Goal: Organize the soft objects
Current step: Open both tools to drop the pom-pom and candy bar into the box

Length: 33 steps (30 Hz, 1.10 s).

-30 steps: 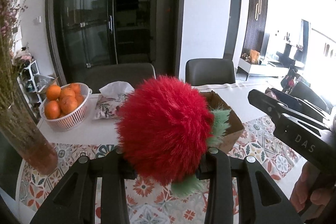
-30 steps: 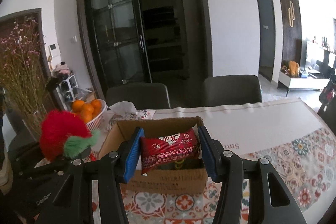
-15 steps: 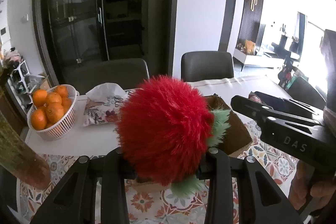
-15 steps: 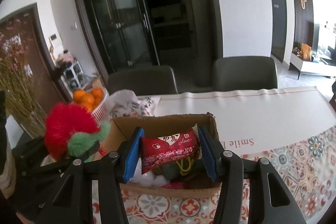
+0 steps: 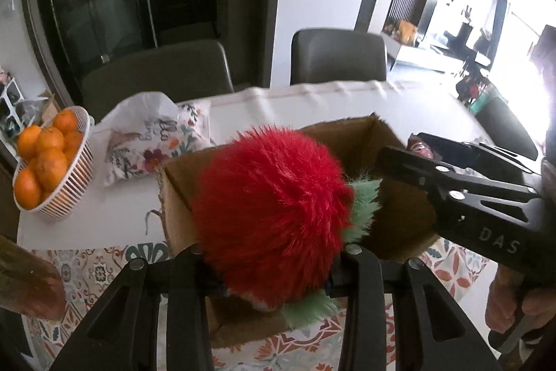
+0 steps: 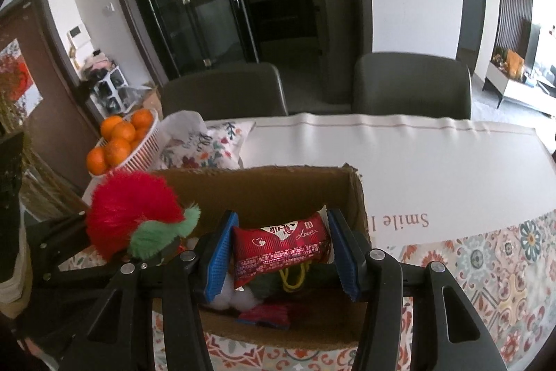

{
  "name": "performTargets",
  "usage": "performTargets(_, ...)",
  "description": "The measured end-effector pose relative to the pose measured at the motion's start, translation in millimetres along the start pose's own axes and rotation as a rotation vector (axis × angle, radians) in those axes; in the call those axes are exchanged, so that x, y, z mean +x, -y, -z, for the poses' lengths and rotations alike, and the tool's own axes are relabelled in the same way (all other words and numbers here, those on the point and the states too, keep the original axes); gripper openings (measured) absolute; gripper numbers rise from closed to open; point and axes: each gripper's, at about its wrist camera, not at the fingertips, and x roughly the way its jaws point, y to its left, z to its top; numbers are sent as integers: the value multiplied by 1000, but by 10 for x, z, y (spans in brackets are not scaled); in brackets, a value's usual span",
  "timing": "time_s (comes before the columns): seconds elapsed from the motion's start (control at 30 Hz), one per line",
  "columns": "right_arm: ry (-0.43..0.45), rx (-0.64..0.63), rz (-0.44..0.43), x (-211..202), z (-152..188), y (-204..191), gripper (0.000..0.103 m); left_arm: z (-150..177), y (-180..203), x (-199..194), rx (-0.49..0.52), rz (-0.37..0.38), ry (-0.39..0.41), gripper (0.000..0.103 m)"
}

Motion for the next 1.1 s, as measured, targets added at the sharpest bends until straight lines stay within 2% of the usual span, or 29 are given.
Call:
performTargets(0.2, -73, 38, -28, 220, -24, 95, 53, -34, 2, 170, 0, -8, -67, 45)
performTargets(0.37, -117, 52, -57, 342, -52, 111, 55, -51, -12, 190, 1, -22, -81, 61)
performTargets(0.47, -153, 60, -82, 421, -70, 89, 70, -53, -40, 186, -11, -31, -93, 71)
performTargets(0.5, -155, 64, -84, 426, -71, 84, 72, -56, -53, 180, -14, -33, -94, 71)
performTargets(0.8, -131, 47, -36, 273, -41, 12, 73, 21, -56, -49, 1, -120, -65, 81)
performTargets(1.1, -101, 26, 3, -41, 95, -111, 73, 233, -115, -449, -67, -192, -2, 85)
